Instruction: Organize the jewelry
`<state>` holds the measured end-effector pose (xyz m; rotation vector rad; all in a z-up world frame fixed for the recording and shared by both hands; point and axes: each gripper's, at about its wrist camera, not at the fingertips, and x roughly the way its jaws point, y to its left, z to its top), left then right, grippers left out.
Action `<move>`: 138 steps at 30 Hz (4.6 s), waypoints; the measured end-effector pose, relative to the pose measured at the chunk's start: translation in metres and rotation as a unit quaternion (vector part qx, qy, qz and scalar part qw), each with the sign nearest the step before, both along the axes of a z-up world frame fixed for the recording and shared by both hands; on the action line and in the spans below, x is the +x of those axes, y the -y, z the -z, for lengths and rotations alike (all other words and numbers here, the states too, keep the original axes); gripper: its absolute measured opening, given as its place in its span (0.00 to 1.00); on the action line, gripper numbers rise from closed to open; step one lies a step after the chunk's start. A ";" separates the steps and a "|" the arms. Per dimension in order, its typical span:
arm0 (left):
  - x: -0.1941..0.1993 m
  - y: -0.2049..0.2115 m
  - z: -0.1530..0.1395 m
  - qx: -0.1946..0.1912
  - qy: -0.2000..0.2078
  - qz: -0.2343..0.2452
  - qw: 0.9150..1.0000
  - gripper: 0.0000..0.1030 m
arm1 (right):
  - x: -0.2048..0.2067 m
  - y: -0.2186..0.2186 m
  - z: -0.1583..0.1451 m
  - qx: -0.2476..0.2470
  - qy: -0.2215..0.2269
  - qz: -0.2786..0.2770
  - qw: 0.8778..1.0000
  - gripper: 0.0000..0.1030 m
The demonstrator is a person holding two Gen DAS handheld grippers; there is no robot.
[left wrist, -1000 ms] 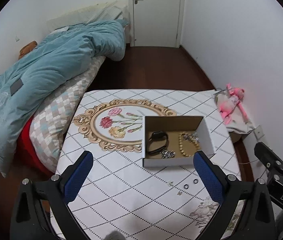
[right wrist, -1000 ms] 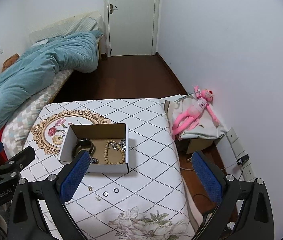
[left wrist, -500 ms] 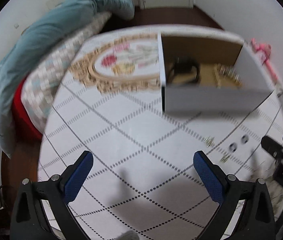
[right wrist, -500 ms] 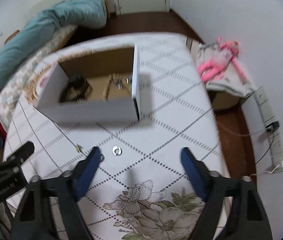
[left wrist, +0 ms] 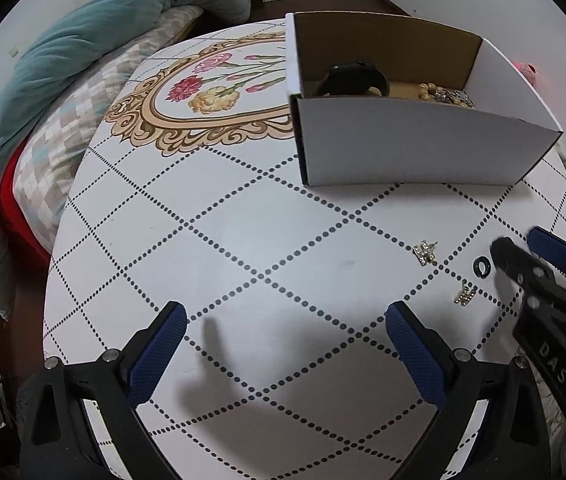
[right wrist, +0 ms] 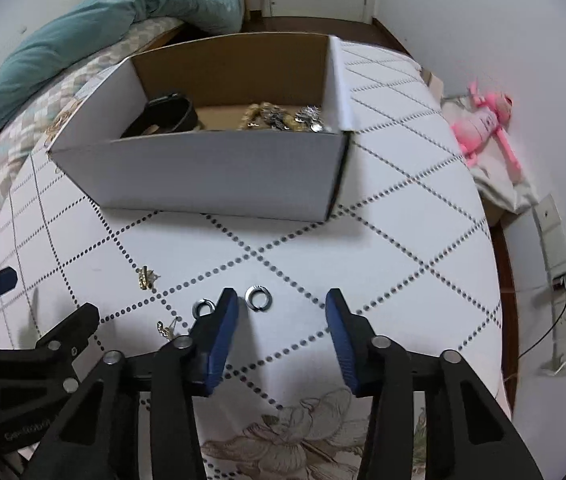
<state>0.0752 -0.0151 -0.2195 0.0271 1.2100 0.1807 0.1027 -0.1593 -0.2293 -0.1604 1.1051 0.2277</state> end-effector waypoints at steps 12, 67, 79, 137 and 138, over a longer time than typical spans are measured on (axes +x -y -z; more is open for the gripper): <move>-0.010 0.044 -0.014 -0.037 0.024 0.056 0.997 0.95 | -0.004 0.036 -0.015 0.037 -0.011 0.041 0.998 0.13; 0.116 -0.013 -0.097 -0.100 0.048 0.030 0.993 0.46 | 0.113 0.012 -0.077 0.110 -0.060 0.038 0.991 0.32; 0.102 -0.028 -0.084 -0.054 0.067 0.004 0.996 0.98 | 0.099 0.014 -0.089 0.013 -0.004 0.050 0.999 0.78; -0.003 -0.023 -0.065 -0.015 0.039 -0.043 0.998 0.99 | -0.015 0.016 -0.068 0.004 -0.002 0.032 0.999 0.95; -0.004 -0.025 -0.052 -0.014 0.024 -0.046 0.999 0.99 | -0.016 0.013 -0.057 0.008 -0.010 0.026 1.000 0.88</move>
